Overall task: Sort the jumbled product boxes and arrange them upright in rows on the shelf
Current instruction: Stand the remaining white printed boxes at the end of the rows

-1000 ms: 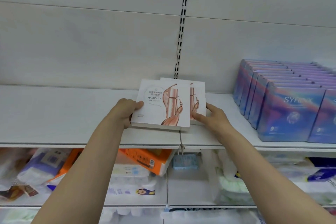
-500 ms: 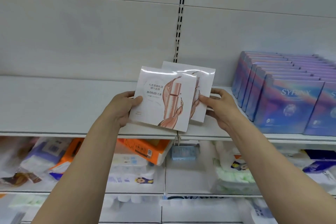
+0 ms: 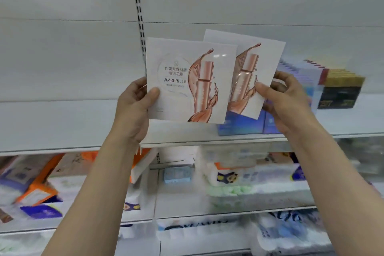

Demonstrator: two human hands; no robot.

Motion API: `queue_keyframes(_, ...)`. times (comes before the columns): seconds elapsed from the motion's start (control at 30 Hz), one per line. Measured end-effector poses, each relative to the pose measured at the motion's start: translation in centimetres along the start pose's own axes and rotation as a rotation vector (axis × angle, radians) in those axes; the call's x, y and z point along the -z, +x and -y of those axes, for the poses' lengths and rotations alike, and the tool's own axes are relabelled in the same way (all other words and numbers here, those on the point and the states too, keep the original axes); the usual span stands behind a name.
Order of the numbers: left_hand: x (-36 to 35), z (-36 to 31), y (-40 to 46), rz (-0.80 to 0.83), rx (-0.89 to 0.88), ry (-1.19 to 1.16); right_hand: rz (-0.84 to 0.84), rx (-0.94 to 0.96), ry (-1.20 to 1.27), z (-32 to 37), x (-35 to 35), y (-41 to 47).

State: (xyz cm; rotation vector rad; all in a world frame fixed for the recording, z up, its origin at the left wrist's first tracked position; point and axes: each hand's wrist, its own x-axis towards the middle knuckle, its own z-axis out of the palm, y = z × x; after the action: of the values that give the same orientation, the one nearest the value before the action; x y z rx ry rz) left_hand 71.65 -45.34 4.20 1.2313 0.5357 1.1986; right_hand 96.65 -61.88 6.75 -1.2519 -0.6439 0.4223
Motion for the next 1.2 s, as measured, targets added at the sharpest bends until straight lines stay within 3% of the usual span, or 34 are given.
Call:
queue_keyframes(0.23,-14.3,3.9,-5.6,0.102,-0.008,-0.073,-0.140,0.031,-0.065,2.2,16.8,-2.5)
queue_keyframes(0.5,-28.8,9.7,-8.9,0.175,0.104,-0.169,-0.302,0.019,-0.098,2.3,32.6,-2.9)
queue_keyframes(0.9,-49.2,19.2,-3.3,0.309,0.192,-0.189,-0.460,0.054,-0.154,2.0,48.8,6.9)
queue_keyframes(1.2,-59.9,23.8,2.6,0.272,0.253,-0.218,-0.349,0.035,-0.182,2.5,56.9,18.4)
